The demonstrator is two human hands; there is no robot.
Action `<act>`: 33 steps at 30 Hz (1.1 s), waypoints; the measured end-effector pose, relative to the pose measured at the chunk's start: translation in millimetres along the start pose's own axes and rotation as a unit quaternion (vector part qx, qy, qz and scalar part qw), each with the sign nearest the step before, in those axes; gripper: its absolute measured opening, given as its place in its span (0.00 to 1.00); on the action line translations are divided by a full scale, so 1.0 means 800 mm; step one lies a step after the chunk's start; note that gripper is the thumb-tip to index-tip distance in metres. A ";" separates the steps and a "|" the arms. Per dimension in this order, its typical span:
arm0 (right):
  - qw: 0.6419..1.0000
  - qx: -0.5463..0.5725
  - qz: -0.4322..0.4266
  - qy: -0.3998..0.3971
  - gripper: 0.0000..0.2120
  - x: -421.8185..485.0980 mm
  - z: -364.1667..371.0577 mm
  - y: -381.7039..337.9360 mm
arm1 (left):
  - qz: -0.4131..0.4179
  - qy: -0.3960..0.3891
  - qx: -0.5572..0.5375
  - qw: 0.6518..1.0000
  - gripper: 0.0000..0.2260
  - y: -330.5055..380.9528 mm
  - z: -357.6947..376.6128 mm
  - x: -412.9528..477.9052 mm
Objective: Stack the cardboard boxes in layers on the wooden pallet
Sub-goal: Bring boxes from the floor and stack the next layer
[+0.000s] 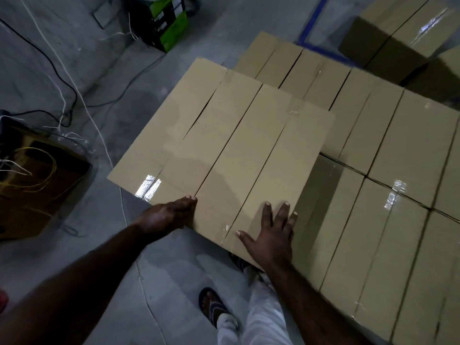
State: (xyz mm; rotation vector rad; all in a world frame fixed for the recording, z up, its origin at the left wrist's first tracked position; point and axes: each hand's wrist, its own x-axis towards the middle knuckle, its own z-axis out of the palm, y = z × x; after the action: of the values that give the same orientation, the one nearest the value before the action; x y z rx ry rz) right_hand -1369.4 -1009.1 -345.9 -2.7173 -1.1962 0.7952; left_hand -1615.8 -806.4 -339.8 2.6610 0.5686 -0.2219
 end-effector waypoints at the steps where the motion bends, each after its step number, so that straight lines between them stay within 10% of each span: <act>1: 1.000 -0.002 -0.001 -0.003 0.54 0.001 0.000 0.001 | -0.010 0.004 -0.031 0.999 0.35 0.004 -0.006 0.000; 25: 0.996 -0.079 -0.030 -0.010 0.53 0.007 -0.009 0.001 | 0.036 -0.007 -0.013 0.999 0.17 0.008 -0.019 0.002; 29: 0.993 -0.097 -0.055 0.034 0.38 0.043 -0.053 -0.011 | -0.035 -0.027 -0.012 0.999 0.17 0.017 -0.039 0.028; 33: 0.989 -0.069 -0.098 0.082 0.27 0.156 -0.120 -0.035 | -0.206 0.111 -0.045 0.971 0.24 0.049 -0.013 0.056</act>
State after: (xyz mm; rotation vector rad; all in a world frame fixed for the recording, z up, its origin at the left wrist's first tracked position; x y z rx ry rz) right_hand -1271.5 -888.2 -309.8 -2.6500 -1.5016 0.4729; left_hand -1558.0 -818.8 -327.1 2.4687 1.1739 -0.0105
